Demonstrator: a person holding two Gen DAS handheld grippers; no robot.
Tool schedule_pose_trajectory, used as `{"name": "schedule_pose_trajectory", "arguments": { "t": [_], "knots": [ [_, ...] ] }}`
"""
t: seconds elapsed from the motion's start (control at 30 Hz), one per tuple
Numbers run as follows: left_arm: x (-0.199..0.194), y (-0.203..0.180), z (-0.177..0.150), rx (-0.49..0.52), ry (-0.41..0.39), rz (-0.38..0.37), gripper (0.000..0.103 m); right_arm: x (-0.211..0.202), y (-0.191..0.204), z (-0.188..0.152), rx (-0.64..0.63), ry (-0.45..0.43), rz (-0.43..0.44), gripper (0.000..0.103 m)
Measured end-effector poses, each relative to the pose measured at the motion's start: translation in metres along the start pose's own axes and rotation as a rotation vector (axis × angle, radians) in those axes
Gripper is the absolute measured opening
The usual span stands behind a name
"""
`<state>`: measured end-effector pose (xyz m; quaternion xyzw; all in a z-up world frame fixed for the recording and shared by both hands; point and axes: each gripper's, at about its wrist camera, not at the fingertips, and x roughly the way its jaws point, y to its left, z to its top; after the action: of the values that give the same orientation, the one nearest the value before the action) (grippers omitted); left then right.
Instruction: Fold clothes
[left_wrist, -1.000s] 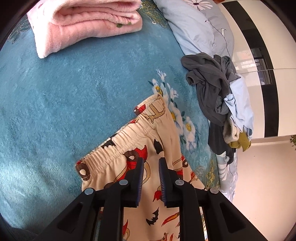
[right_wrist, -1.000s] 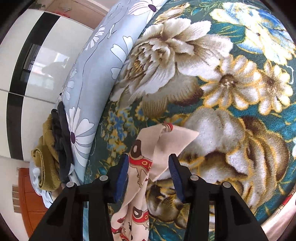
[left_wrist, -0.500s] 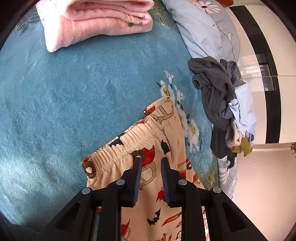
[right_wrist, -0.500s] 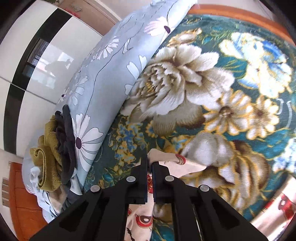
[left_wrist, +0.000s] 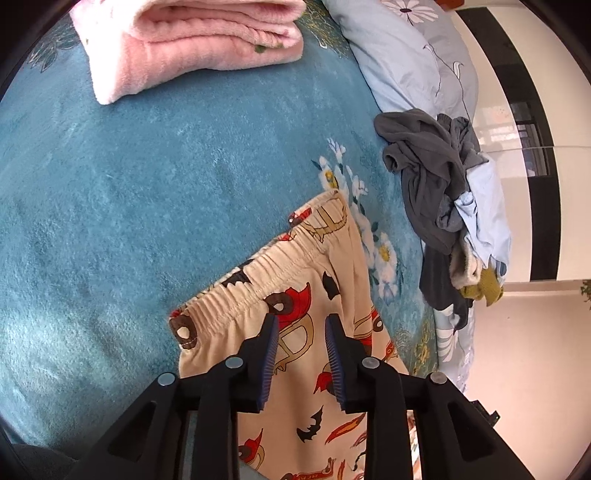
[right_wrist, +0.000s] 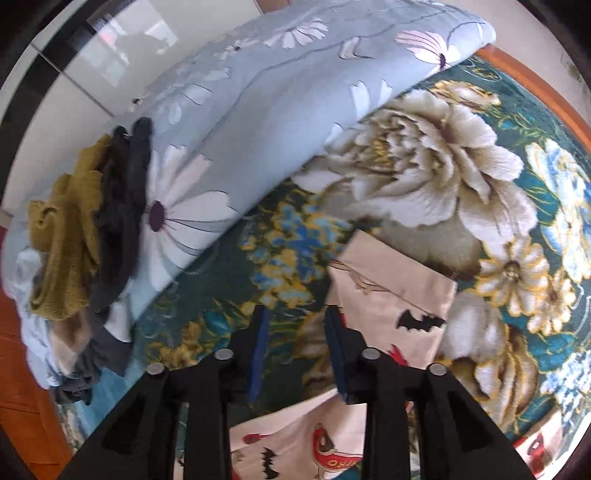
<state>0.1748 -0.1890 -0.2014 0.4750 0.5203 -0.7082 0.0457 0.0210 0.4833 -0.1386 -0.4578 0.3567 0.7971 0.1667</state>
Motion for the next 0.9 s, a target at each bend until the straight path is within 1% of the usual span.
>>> {"name": "schedule_pose_trajectory", "arguments": {
  "t": [0.03, 0.07, 0.1, 0.17, 0.2, 0.27, 0.3, 0.33, 0.37, 0.4, 0.47, 0.57, 0.6, 0.67, 0.7, 0.73, 0.77, 0.83, 0.9],
  "knots": [
    [-0.002, 0.003, 0.001, -0.019, -0.006, -0.016, 0.038, -0.008, 0.002, 0.0, -0.015, -0.018, 0.038, 0.041],
    [-0.002, 0.005, 0.002, -0.036, -0.009, -0.027, 0.038, -0.017, 0.003, 0.0, -0.033, -0.037, 0.061, 0.044],
    [-0.002, 0.007, 0.003, -0.051, -0.01, -0.038, 0.038, -0.027, -0.001, 0.0, -0.048, -0.066, 0.054, 0.045],
    [0.001, 0.007, 0.003, -0.056, -0.007, -0.041, 0.038, -0.048, -0.015, 0.0, -0.077, -0.131, 0.013, 0.045],
    [0.003, 0.004, 0.002, -0.044, -0.005, -0.036, 0.038, -0.054, -0.029, -0.003, -0.068, -0.146, -0.024, 0.045],
    [0.006, -0.002, 0.001, -0.016, 0.002, -0.026, 0.038, -0.056, -0.067, -0.011, -0.007, -0.126, -0.109, 0.045],
    [0.008, -0.004, 0.0, -0.003, 0.006, -0.022, 0.038, -0.05, -0.088, -0.019, 0.04, -0.093, -0.148, 0.045],
    [0.009, -0.007, -0.001, 0.009, 0.012, -0.019, 0.038, -0.043, -0.108, -0.025, 0.085, -0.057, -0.168, 0.045],
    [0.01, -0.009, -0.002, 0.02, 0.017, -0.015, 0.038, -0.036, -0.125, -0.031, 0.127, -0.025, -0.162, 0.045],
    [0.011, -0.011, -0.003, 0.031, 0.019, -0.008, 0.038, -0.03, -0.136, -0.037, 0.163, -0.008, -0.137, 0.045],
    [0.011, -0.014, -0.004, 0.053, 0.013, 0.01, 0.038, -0.021, -0.144, -0.043, 0.208, -0.012, -0.087, 0.045],
    [0.008, -0.017, -0.005, 0.072, 0.0, 0.033, 0.038, -0.004, -0.137, -0.042, 0.256, -0.006, -0.047, 0.045],
    [0.006, -0.016, -0.005, 0.073, -0.006, 0.035, 0.038, 0.003, -0.132, -0.04, 0.266, 0.003, -0.043, 0.045],
    [0.002, -0.016, -0.006, 0.076, -0.018, 0.038, 0.038, 0.011, -0.119, -0.038, 0.241, 0.007, -0.087, 0.045],
    [0.001, -0.016, -0.006, 0.081, -0.021, 0.038, 0.038, 0.014, -0.112, -0.037, 0.225, 0.007, -0.113, 0.043],
    [-0.001, -0.016, -0.006, 0.086, -0.025, 0.038, 0.038, 0.017, -0.106, -0.036, 0.209, 0.007, -0.139, 0.022],
    [-0.001, -0.017, -0.006, 0.092, -0.026, 0.041, 0.038, 0.02, -0.102, -0.035, 0.188, 0.022, -0.16, 0.003],
    [-0.001, -0.018, -0.007, 0.103, -0.025, 0.048, 0.04, 0.018, -0.096, -0.034, 0.145, 0.028, -0.147, 0.003],
    [0.001, -0.018, -0.007, 0.11, -0.02, 0.059, 0.041, 0.002, -0.089, -0.031, 0.079, -0.013, -0.132, 0.003]
  ]
}}
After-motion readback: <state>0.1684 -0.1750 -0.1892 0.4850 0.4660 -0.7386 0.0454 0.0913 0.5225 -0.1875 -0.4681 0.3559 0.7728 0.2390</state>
